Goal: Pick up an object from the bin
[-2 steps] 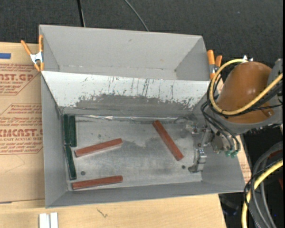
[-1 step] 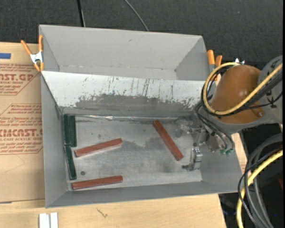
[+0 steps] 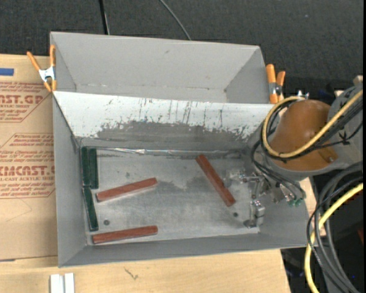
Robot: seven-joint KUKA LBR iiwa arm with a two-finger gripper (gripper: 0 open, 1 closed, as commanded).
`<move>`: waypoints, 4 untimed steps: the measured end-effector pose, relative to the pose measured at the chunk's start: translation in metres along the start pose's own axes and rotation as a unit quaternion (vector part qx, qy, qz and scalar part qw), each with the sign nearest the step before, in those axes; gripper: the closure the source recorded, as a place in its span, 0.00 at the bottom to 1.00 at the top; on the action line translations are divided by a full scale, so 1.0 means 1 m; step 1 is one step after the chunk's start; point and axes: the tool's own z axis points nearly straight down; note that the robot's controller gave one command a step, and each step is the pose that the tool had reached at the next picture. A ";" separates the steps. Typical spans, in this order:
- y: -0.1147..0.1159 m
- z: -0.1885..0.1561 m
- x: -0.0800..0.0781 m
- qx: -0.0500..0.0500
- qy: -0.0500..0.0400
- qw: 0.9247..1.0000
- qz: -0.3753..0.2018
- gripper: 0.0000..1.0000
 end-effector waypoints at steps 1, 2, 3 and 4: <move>0.002 0.023 -0.025 0.000 0.003 0.998 -0.068 0.00; 0.023 0.023 -0.041 -0.001 0.000 1.000 -0.002 0.00; 0.034 0.024 -0.045 -0.001 0.000 1.000 0.015 0.00; 0.032 0.021 -0.048 0.001 -0.005 1.000 0.015 1.00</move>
Offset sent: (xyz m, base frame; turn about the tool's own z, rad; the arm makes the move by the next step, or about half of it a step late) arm 0.0337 0.0428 -0.0240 0.0308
